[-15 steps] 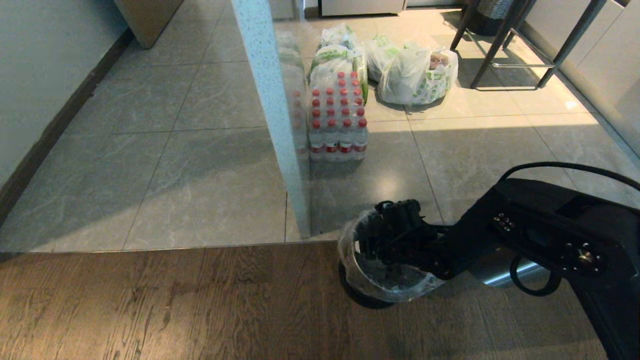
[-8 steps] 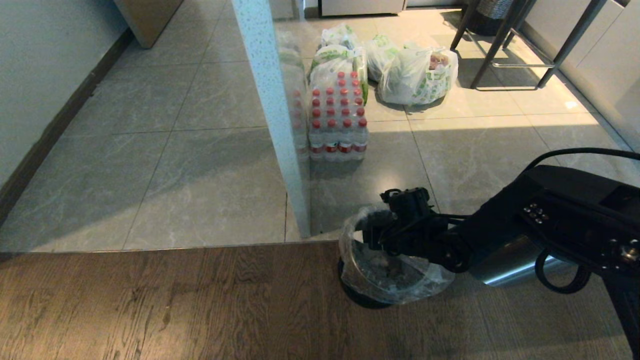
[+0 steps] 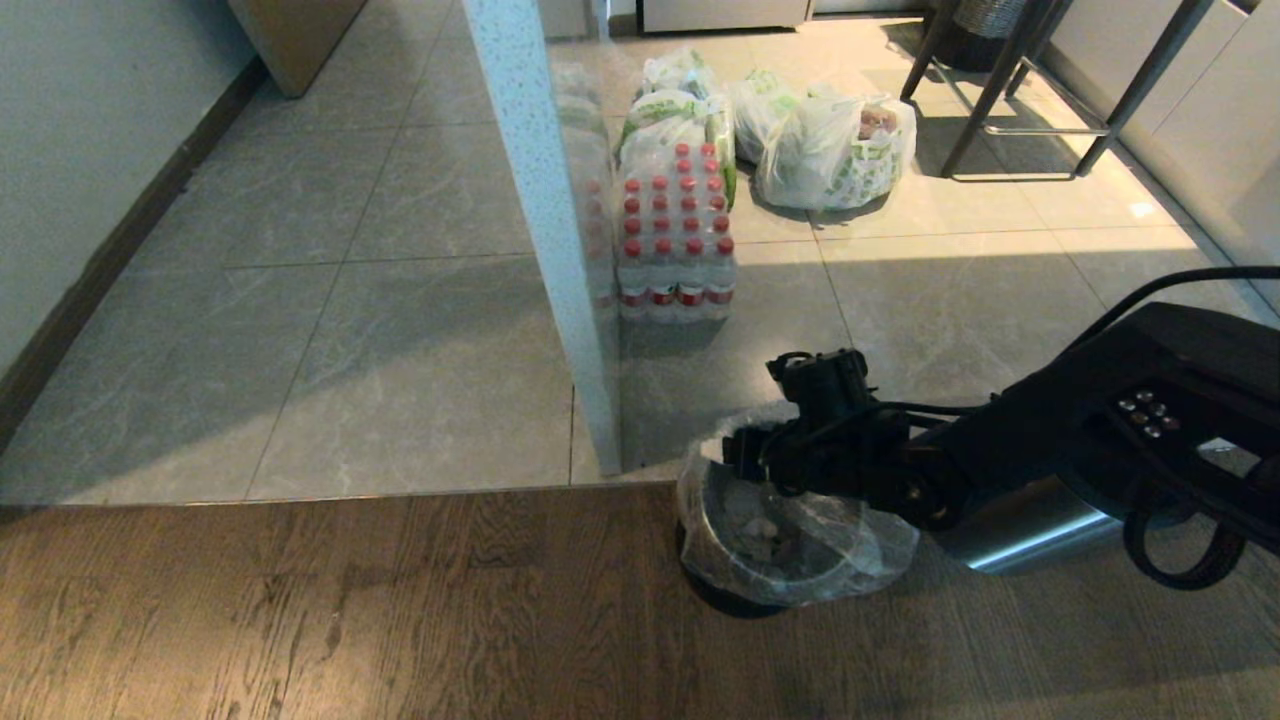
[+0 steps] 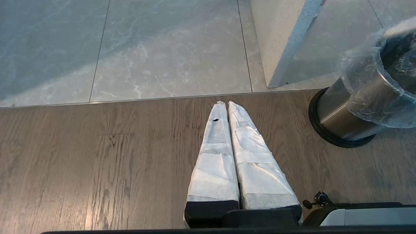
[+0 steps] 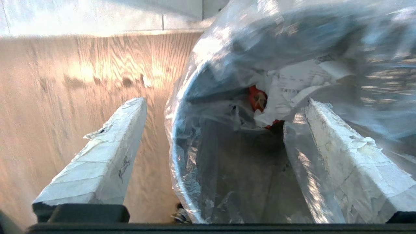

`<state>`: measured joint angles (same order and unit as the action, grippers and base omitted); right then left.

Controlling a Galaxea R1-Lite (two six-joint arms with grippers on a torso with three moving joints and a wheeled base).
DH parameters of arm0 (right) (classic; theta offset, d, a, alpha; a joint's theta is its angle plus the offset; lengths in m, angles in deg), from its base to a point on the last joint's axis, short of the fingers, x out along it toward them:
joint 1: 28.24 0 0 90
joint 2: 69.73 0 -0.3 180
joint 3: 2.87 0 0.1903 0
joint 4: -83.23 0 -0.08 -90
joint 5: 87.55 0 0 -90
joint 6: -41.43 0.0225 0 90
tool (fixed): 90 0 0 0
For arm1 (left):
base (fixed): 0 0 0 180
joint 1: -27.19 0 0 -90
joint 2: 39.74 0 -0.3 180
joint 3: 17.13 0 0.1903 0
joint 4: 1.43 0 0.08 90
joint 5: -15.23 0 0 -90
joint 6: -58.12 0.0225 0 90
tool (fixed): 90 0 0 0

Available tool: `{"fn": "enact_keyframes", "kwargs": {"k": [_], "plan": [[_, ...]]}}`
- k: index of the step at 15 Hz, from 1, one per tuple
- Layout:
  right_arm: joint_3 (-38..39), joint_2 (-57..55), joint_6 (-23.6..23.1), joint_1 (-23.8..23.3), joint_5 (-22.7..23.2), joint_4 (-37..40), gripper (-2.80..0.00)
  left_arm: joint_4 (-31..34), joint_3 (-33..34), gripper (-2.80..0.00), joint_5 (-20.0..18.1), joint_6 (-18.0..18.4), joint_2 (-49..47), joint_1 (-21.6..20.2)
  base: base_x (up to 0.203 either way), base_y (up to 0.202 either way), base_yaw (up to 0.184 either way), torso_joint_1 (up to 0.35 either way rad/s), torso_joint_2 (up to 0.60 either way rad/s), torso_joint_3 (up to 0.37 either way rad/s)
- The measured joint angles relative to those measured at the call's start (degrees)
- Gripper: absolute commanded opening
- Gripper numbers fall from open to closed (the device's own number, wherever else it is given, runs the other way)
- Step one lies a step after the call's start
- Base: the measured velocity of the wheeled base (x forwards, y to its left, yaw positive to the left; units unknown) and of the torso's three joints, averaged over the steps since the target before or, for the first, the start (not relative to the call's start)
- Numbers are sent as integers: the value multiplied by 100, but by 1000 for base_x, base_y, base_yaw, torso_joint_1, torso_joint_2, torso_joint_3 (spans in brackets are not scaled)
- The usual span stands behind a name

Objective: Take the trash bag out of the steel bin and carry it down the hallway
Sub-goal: Pick up the trash bag

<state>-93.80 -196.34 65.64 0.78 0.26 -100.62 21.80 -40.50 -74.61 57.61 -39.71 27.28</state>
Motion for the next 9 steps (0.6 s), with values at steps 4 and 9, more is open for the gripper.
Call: {"fn": "enact_keyframes", "kwargs": {"k": [4, 9], "plan": [[267, 439, -380, -139, 11, 149, 0, -2, 0, -280, 0, 0, 0, 0, 0, 0, 0, 0, 0, 0], [1101, 1191, -1255, -757, -39, 151, 0, 0, 0, -280, 0, 0, 0, 0, 0, 0, 0, 0, 0, 0]]}}
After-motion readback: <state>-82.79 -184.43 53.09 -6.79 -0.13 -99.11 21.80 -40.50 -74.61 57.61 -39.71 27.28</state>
